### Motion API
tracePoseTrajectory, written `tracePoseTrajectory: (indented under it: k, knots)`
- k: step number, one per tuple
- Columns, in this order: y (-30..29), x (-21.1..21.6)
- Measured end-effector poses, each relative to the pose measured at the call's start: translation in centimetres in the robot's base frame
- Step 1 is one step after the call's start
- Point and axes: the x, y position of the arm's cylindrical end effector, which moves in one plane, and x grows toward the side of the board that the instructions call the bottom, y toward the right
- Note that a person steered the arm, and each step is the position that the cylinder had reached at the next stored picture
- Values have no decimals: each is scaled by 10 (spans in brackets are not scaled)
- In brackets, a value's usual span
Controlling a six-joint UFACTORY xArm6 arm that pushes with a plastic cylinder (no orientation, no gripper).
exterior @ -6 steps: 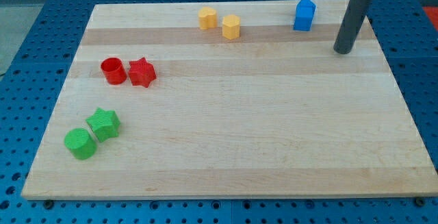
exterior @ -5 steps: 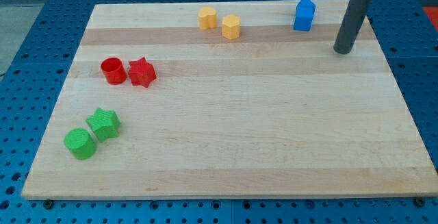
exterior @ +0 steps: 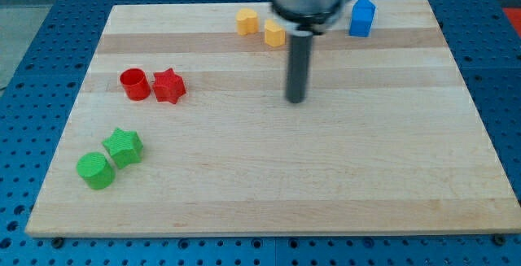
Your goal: Move your arm towards the bottom left
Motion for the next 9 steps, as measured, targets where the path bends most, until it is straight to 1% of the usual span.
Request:
tracePoseTrajectory:
  k: [2,3,4,5,6,7,8,9]
  knots:
    - [-99,-10]
    - [-116,-13]
    - [-139,-4]
    - [-102,62]
    - [-100,156]
    - [-176,181]
    - [-237,181]
    - [-266,181]
